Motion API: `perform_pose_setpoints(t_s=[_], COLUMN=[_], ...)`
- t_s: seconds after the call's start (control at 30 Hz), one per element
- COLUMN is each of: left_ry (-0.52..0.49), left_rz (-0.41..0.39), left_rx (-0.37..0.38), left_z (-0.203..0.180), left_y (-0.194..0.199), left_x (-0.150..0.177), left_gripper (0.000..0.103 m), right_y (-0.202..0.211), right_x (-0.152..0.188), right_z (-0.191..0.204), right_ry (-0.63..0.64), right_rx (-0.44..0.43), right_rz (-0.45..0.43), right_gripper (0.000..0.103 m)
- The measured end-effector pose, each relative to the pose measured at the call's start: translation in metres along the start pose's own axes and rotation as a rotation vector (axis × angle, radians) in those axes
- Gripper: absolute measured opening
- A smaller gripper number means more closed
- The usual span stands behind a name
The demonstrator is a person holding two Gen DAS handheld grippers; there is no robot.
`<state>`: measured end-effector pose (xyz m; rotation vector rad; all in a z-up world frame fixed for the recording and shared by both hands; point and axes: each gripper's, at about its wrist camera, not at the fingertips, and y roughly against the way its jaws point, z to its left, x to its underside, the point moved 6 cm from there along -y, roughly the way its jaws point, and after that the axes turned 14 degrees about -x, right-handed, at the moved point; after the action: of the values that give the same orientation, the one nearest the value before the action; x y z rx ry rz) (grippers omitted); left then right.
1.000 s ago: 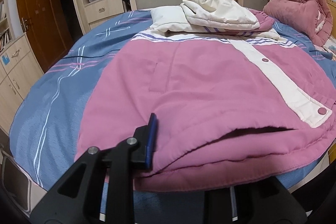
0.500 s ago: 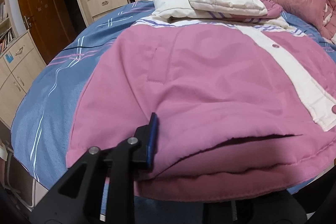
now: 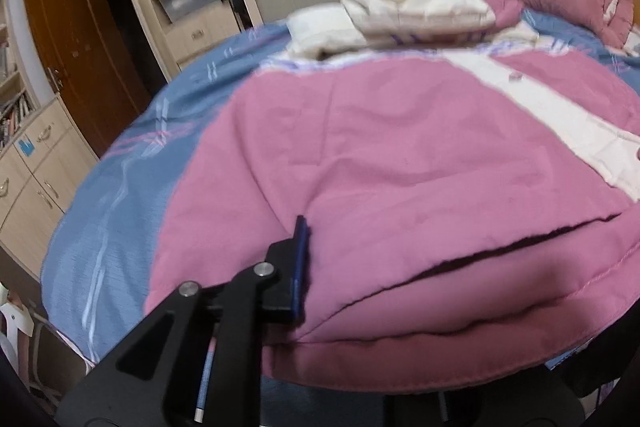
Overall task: Fold large clothes
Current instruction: 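Grasp the pink jacket hem edge with both grippers, then lift the hem with both grippers and fold it over toward the hood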
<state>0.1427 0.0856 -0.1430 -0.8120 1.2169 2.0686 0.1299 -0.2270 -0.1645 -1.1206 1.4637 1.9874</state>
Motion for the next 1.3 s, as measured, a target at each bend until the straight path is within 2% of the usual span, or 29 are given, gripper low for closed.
perform_pose_setpoints(t_s=[0.13,0.33,0.53,0.8,0.93,1.03,1.13,1.23,1.3], left_ry=[-0.013,0.043,0.06,0.013,-0.024,-0.042,-0.049,-0.034,-0.036], left_rz=[-0.08,-0.093,-0.157,-0.297,-0.372,-0.408,-0.414,-0.387,-0.376], left_rx=[-0.029,0.029,0.041,-0.012,-0.046,-0.065,-0.072,-0.061,-0.08], left_z=[0.007,0.026,0.041,0.047,0.046,0.041,0.033,0.026,0.018], left_y=[0.017,0.03,0.042,0.043,0.032,0.019,-0.005,-0.037,-0.061], left_x=[-0.014,-0.044,-0.083,-0.149,-0.197,-0.233,-0.27,-0.301,-0.32], left_gripper=[0.013,0.012,0.012,0.011,0.011,0.01,0.01,0.01,0.01], right_y=[0.021,0.035,0.047,0.049,0.043,0.03,0.014,-0.015,-0.037], right_x=[-0.03,-0.069,-0.103,-0.152,-0.184,-0.22,-0.251,-0.283,-0.302], right_z=[0.006,0.008,0.006,0.001,-0.006,-0.018,-0.03,-0.043,-0.052], right_ry=[0.048,0.089,0.107,0.159,0.181,0.196,0.191,0.184,0.19], right_rx=[0.02,0.029,0.036,0.045,0.048,0.055,0.049,0.05,0.064], right_rz=[-0.058,-0.122,-0.192,-0.272,-0.314,-0.347,-0.365,-0.37,-0.367], right_gripper=[0.007,0.006,0.006,0.006,0.006,0.006,0.006,0.006,0.006])
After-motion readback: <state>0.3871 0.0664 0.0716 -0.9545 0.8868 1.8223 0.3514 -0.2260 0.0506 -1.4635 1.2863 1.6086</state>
